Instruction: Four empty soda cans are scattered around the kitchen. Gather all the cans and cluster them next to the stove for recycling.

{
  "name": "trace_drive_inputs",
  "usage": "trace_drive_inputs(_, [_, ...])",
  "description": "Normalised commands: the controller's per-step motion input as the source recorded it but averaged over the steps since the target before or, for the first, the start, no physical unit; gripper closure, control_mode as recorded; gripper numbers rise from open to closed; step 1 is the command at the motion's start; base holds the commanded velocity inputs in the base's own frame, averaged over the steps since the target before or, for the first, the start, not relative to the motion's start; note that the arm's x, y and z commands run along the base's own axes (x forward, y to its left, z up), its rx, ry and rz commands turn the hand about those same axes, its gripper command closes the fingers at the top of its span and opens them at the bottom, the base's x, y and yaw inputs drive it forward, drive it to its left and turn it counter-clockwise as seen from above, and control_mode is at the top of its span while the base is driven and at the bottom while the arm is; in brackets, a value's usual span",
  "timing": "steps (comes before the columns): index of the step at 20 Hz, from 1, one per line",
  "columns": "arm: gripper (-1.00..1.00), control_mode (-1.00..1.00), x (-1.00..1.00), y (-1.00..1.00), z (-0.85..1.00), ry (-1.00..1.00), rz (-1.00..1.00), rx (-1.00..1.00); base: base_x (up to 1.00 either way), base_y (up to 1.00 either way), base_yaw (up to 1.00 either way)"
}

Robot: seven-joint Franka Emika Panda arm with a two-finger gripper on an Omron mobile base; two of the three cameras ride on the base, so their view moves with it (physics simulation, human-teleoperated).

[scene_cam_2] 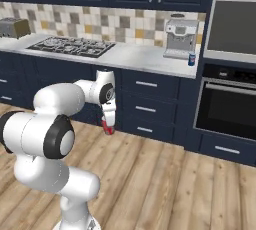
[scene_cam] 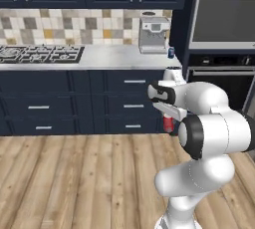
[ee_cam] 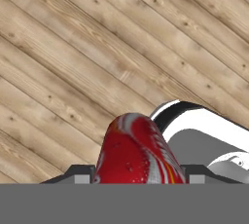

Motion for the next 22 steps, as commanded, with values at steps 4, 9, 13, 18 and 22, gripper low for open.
trace_drive_inputs(4, [1.00, 1.00, 0.00, 0.00, 0.00, 0.00, 0.00, 0.00, 0.67, -0.22, 0.01])
trace_drive_inputs(9, [1.00, 1.00, 0.00, 0.00, 0.00, 0.00, 0.00, 0.00, 0.67, -0.20, 0.01])
trace_drive_inputs(13, [1.00, 1.00, 0.00, 0.00, 0.00, 0.00, 0.00, 0.00, 0.66, -0.16, 0.01])
trace_drive_inputs(18, [1.00, 1.00, 0.00, 0.00, 0.00, 0.00, 0.00, 0.00, 0.68, -0.12, 0.01])
trace_drive_inputs(22, [1.00, 1.00, 0.00, 0.00, 0.00, 0.00, 0.00, 0.00, 0.69, -0.09, 0.02])
